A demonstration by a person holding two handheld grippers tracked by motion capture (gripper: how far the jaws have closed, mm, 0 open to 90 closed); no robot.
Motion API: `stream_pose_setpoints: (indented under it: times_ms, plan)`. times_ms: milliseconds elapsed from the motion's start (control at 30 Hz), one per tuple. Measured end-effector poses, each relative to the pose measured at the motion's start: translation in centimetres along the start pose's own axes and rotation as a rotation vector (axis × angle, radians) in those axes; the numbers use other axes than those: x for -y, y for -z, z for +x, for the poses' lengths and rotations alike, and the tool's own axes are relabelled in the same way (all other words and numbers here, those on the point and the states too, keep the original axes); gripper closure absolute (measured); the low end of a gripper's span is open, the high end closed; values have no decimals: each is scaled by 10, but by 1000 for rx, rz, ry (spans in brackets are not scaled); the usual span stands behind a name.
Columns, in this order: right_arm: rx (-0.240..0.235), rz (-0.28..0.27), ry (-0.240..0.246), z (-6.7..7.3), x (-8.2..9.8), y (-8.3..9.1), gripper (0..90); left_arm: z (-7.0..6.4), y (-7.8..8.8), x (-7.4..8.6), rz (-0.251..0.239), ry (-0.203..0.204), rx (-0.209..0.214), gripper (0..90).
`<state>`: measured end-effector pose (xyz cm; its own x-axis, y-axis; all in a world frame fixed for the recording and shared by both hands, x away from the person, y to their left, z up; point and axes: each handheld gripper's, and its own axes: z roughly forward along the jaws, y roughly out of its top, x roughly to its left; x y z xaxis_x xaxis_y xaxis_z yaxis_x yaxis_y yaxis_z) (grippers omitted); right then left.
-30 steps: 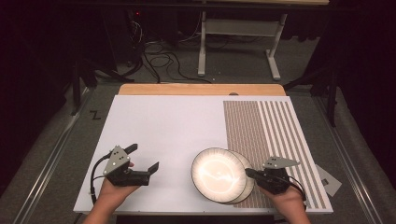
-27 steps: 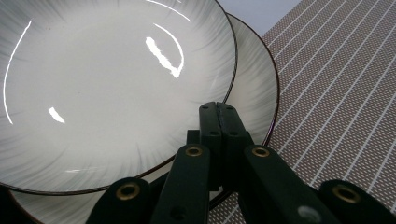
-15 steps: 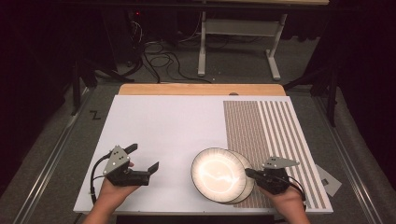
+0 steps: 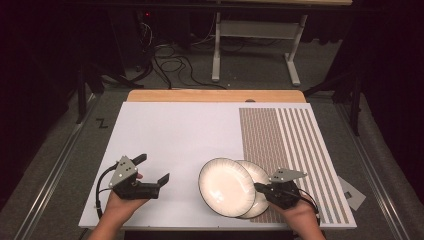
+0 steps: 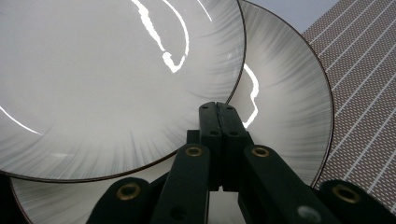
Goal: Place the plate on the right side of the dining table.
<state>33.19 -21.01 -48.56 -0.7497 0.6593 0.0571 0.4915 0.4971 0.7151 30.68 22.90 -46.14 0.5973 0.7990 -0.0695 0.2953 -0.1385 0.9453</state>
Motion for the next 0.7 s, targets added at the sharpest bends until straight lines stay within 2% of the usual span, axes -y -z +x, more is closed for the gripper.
stream_pose_setpoints:
  times_ms: [100,200,267,400,600,700]
  plan:
    - [-4,0,-2,1,1,0,900,-2,-1,-1,4,14,18,3]
    - [-4,0,3,2,0,-1,900,-7,-3,-3,11,45,46,8]
    - [-12,4,13,4,0,-3,900,-11,-6,-4,26,58,63,18]
    - [-13,10,23,6,0,-5,900,-22,-14,-7,59,97,131,61]
    - [-9,13,28,7,0,-5,900,-42,-26,-9,112,108,192,83]
    - [-9,12,28,7,0,-5,900,-49,-34,-9,138,145,228,98]
